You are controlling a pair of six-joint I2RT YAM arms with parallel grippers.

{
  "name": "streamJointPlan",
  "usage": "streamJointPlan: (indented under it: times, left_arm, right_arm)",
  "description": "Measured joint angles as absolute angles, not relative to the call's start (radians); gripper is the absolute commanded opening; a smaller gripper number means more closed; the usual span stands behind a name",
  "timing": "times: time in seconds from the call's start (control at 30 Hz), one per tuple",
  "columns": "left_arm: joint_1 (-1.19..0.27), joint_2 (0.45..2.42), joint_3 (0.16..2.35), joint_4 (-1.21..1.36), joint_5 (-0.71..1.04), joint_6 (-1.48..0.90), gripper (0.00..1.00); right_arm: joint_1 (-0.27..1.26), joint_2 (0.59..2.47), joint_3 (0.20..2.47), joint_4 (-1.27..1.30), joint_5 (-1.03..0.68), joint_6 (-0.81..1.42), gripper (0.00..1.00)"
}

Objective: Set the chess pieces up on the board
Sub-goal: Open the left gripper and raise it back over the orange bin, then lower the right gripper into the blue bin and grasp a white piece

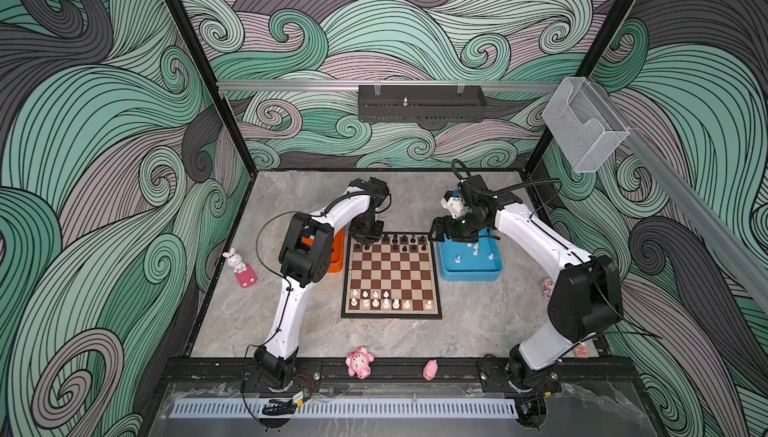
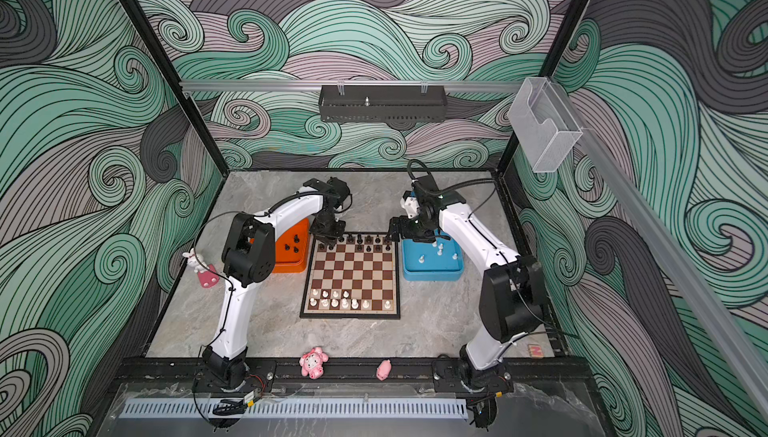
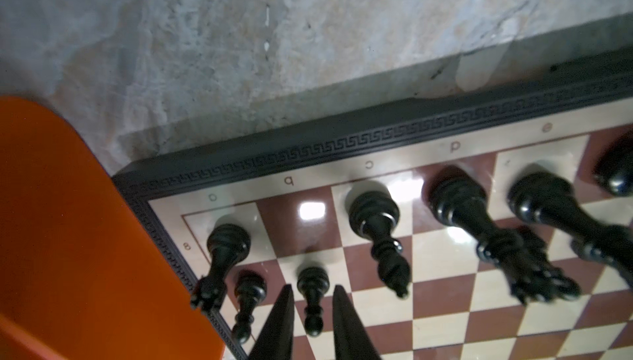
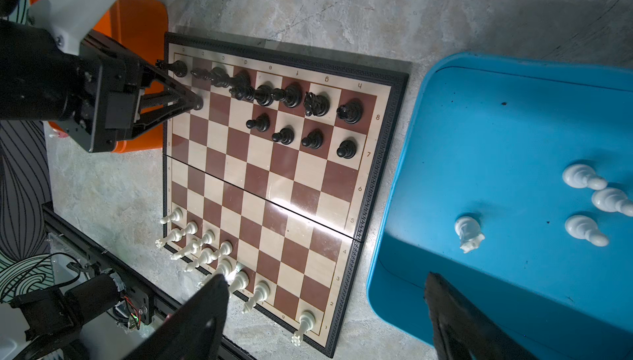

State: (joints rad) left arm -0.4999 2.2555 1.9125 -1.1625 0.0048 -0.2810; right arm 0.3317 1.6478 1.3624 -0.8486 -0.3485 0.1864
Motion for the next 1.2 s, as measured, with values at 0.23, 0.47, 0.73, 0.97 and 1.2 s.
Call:
streamJointPlan:
  times: [0.23, 0.47, 0.73, 0.97, 1.2]
  left_arm:
    - [-0.5, 2.249, 1.916, -1.167, 0.008, -0.284, 0.4]
    - [-0.5, 2.134, 1.917, -1.185, -0.044, -0.301, 0.54]
    - [-0.482, 1.929, 1.905, -1.199, -0.112, -0.32, 0.75]
    - [-0.339, 1.792, 1.757, -1.172, -0.07, -0.327, 0.78]
    - [-0.168, 1.741, 1.643, -1.143, -0.011, -0.319, 0.79]
  right_arm:
    - [0.332, 1.648, 1.362, -0.849, -0.348, 0.186, 0.9]
    - [0.332, 1.647, 1.362, -0.849, -0.347, 0.187, 0.92]
    - [0.305, 1.63, 1.363, -0.859, -0.291, 0.202, 0.97]
    - [0.181, 1.636, 1.362, -0.902, -0.25, 0.224, 0.91]
    - [0.152, 1.67, 1.322, -0.91, -0.229, 0.268, 0.78]
